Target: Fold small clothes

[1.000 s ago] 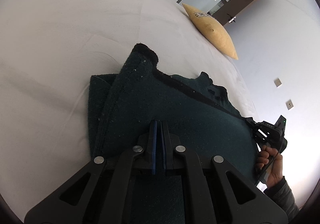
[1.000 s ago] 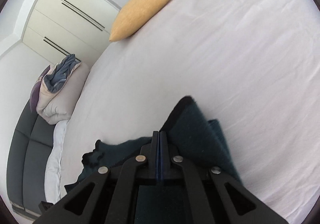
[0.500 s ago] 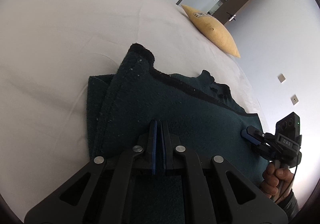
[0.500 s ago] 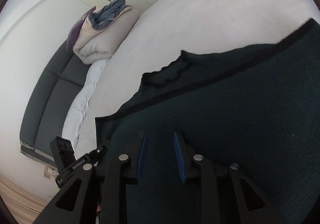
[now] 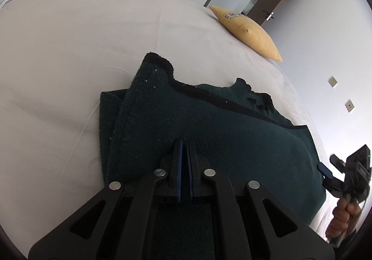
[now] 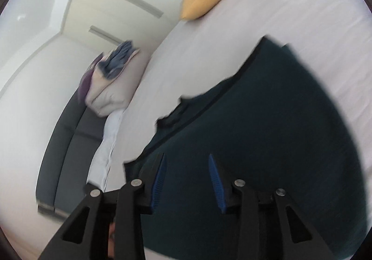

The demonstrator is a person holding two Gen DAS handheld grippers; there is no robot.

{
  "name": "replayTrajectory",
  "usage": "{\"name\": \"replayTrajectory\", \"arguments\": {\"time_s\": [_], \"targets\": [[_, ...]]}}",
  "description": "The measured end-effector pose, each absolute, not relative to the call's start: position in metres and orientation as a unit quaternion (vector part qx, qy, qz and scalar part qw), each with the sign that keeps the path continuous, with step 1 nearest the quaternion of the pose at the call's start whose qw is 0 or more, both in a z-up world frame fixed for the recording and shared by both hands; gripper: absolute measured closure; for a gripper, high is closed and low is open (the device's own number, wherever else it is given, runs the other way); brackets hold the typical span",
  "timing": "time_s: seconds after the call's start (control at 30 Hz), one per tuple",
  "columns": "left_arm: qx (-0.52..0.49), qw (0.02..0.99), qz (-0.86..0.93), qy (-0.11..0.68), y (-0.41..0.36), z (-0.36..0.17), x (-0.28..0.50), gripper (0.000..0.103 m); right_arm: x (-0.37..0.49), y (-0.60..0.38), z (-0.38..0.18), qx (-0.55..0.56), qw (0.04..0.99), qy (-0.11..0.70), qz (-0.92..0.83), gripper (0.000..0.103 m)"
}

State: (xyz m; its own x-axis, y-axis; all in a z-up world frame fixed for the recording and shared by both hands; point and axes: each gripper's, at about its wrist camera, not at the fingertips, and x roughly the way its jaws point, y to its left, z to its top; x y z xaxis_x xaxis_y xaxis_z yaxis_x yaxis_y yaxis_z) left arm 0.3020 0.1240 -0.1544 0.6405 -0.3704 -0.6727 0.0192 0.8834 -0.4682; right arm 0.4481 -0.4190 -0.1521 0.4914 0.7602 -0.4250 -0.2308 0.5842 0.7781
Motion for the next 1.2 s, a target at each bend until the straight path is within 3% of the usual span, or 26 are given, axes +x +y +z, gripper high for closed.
{"name": "replayTrajectory", "arguments": {"time_s": [0.07,0.17,0.3,0.43,0.5,0.63,0.7,0.77,0.8,0.83,0.9,1.03,1.2], "targets": [[-0.213,0.88,-0.11,0.41,0.124,-0.154,0.302,0.097,0.436,-0.379,-0.161,0.303,0.776,0.427,0.352,0.054],[-0.215,0.879,-0.112,0.41,0.125,-0.154,0.302,0.097,0.426,-0.352,-0.185,0.265,0.767,0.463,0.356,0.055],[-0.242,0.868,-0.128,0.415,0.136,-0.154,0.299,0.097,0.43,-0.388,-0.197,0.305,0.771,0.455,0.325,0.078],[-0.251,0.866,-0.122,0.416,0.153,-0.15,0.28,0.097,0.424,-0.447,-0.189,0.333,0.802,0.429,0.248,0.08],[-0.244,0.868,-0.111,0.418,0.163,-0.145,0.267,0.097,0.414,-0.478,-0.181,0.358,0.814,0.41,0.202,0.075],[-0.267,0.869,-0.093,0.406,0.192,-0.125,0.226,0.097,0.382,-0.514,-0.161,0.384,0.836,0.359,0.156,0.032],[-0.28,0.866,-0.089,0.405,0.205,-0.119,0.206,0.096,0.371,-0.514,-0.157,0.395,0.831,0.353,0.171,0.028],[-0.298,0.858,-0.092,0.409,0.214,-0.118,0.19,0.086,0.364,-0.506,-0.154,0.394,0.824,0.356,0.197,0.028],[-0.309,0.85,-0.097,0.415,0.217,-0.12,0.183,0.072,0.364,-0.497,-0.153,0.392,0.819,0.362,0.211,0.028],[-0.334,0.836,-0.107,0.423,0.22,-0.125,0.179,0.046,0.363,-0.488,-0.152,0.39,0.814,0.367,0.225,0.028],[-0.369,0.818,-0.115,0.426,0.225,-0.131,0.172,0.027,0.36,-0.472,-0.149,0.386,0.806,0.373,0.251,0.028],[-0.424,0.759,-0.154,0.47,0.218,-0.152,0.177,0.026,0.36,-0.437,-0.139,0.366,0.796,0.382,0.293,0.028],[-0.473,0.725,-0.17,0.471,0.222,-0.163,0.187,0.026,0.359,-0.418,-0.131,0.355,0.789,0.385,0.322,0.028]]}}
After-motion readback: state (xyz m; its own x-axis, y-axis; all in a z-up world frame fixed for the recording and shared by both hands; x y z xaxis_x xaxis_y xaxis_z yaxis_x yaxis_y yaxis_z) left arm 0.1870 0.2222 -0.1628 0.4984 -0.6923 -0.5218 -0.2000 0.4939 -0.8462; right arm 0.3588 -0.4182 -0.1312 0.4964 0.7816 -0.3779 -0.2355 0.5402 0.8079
